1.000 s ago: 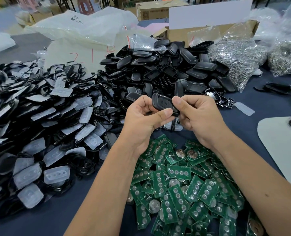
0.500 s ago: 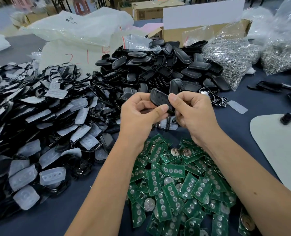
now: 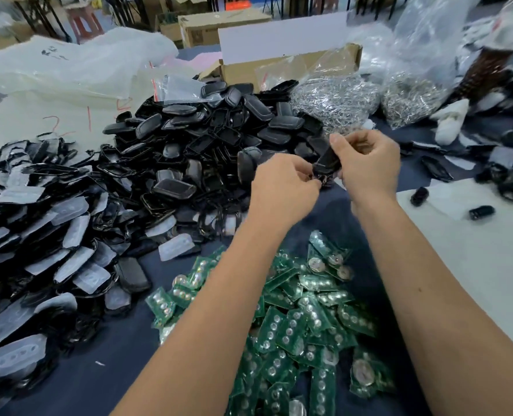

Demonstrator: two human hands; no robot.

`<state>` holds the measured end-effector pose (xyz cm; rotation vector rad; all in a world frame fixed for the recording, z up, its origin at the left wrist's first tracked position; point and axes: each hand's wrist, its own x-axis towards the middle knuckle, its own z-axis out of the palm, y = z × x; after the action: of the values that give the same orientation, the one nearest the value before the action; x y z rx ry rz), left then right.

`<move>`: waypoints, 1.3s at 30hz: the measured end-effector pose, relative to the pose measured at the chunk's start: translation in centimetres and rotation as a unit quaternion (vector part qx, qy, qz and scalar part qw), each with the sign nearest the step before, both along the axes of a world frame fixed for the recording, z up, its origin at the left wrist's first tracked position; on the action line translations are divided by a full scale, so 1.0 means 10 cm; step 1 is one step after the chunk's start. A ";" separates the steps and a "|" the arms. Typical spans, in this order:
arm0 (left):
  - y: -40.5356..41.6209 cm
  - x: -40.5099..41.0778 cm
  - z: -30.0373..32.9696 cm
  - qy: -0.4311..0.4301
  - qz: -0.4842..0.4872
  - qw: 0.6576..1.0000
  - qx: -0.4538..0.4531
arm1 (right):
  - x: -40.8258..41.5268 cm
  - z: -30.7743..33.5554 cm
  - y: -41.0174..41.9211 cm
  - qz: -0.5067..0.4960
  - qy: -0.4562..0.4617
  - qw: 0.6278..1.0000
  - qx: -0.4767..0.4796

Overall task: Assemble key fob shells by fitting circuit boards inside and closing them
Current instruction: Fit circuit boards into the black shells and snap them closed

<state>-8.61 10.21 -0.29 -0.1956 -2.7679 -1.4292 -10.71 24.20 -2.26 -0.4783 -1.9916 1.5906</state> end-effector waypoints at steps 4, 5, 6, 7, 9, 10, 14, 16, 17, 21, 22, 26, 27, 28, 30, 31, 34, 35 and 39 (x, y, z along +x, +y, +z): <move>0.42 -0.07 -0.12 -0.032 -0.079 0.996 0.001 | -0.04 -0.08 0.35 -0.113 -0.038 0.993 -0.020; 0.48 -0.08 -0.14 -0.036 -0.093 0.995 0.005 | -0.05 -0.09 0.41 -0.127 -0.049 0.990 -0.029; 0.52 -0.09 -0.15 -0.038 -0.101 0.994 0.010 | -0.07 -0.11 0.47 -0.143 -0.061 0.987 -0.036; 0.54 -0.10 -0.15 -0.035 -0.103 0.994 0.013 | -0.08 -0.12 0.50 -0.162 -0.074 0.983 -0.036; 0.52 -0.12 -0.15 -0.019 -0.095 0.995 0.003 | -0.08 -0.13 0.52 -0.191 -0.093 0.977 -0.009; 0.49 -0.12 -0.15 -0.010 -0.088 0.996 -0.010 | -0.06 -0.10 0.51 -0.193 -0.092 0.977 0.022; 0.26 -0.10 -0.13 0.037 -0.051 0.997 -0.033 | 0.04 0.05 0.38 -0.034 -0.093 0.973 0.210; 0.12 -0.08 -0.11 0.094 -0.013 0.992 -0.078 | 0.11 0.15 0.27 0.130 -0.147 0.943 0.269; 0.04 -0.08 -0.12 0.130 0.017 0.985 -0.116 | 0.15 0.20 0.21 0.218 -0.197 0.914 0.281; -0.30 -0.14 -0.14 0.152 0.115 0.944 -0.268 | 0.28 0.39 0.04 0.404 -0.383 0.745 0.367; -0.38 -0.16 -0.15 0.130 0.105 0.938 -0.304 | 0.31 0.43 -0.02 0.418 -0.398 0.713 0.399; -0.56 -0.21 -0.15 0.113 0.082 0.940 -0.312 | 0.33 0.44 -0.22 0.450 -0.380 0.652 0.478; -0.60 -0.23 -0.14 0.123 0.079 0.942 -0.301 | 0.32 0.43 -0.23 0.454 -0.371 0.654 0.478; -0.63 -0.25 -0.13 0.135 0.079 0.943 -0.294 | 0.30 0.42 -0.22 0.457 -0.358 0.663 0.472; -0.71 -0.26 -0.12 0.162 0.094 0.943 -0.277 | 0.25 0.38 -0.20 0.461 -0.311 0.708 0.436; -0.75 -0.27 -0.11 0.172 0.105 0.945 -0.257 | 0.23 0.35 -0.21 0.455 -0.274 0.746 0.402; -0.84 -0.24 -0.07 0.174 0.140 0.966 -0.129 | 0.15 0.20 -0.33 0.402 -0.158 0.873 0.226; -0.86 -0.22 -0.06 0.168 0.156 0.971 -0.074 | 0.13 0.15 -0.39 0.378 -0.127 0.902 0.166; -0.98 -0.17 -0.09 0.125 0.209 0.963 0.116 | 0.12 0.06 -0.60 0.310 -0.033 0.950 -0.024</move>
<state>-10.28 0.41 -1.21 0.1918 -2.2431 -1.4741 -9.46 18.21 -1.68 0.1055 -2.2974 2.0058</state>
